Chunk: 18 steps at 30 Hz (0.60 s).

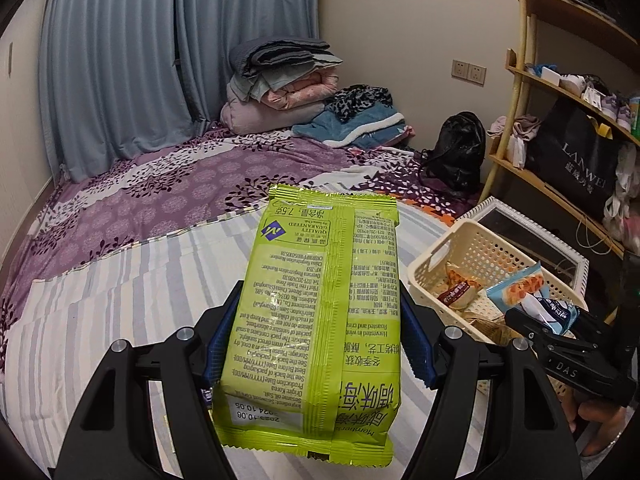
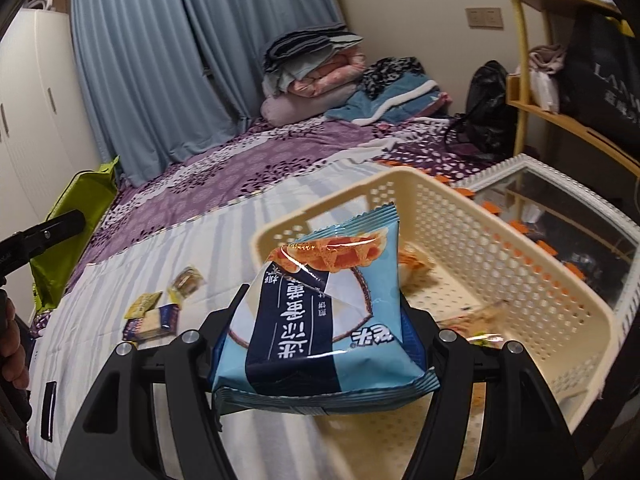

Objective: Organize snacks
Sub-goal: 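Carry the green and light-blue packets toward the cream basket with both tools, then open both tools to drop the packets into the basket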

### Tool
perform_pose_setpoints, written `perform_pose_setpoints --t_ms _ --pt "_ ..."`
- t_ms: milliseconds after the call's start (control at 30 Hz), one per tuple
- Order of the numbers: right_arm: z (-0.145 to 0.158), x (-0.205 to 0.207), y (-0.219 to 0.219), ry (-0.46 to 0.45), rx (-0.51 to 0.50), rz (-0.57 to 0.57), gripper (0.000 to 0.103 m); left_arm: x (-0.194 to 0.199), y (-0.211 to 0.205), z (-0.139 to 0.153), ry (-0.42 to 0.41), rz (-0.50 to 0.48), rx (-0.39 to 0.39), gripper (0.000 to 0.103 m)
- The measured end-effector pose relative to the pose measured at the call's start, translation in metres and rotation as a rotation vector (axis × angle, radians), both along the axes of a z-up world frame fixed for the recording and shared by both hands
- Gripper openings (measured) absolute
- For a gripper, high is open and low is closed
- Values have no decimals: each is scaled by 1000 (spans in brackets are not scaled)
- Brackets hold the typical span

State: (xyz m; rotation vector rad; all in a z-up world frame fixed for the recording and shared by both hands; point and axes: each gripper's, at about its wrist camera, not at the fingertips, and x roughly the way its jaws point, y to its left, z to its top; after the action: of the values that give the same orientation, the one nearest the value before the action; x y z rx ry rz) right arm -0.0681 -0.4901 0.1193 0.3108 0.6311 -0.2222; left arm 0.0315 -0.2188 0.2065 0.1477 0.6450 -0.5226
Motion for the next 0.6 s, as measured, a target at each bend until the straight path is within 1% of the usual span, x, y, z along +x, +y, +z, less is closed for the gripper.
perform_pose_setpoints --t_ms 133,267,600 --pt "-5 -13 -22 9 10 -47 66 -5 -31 -1 3 -57 11 72" --pt "-6 -26 -36 15 -9 -84 68 -11 -61 -1 3 -113 19 72" --pt "-2 -45 -52 0 -22 -137 68 -25 -129 -3 4 -234 34 72"
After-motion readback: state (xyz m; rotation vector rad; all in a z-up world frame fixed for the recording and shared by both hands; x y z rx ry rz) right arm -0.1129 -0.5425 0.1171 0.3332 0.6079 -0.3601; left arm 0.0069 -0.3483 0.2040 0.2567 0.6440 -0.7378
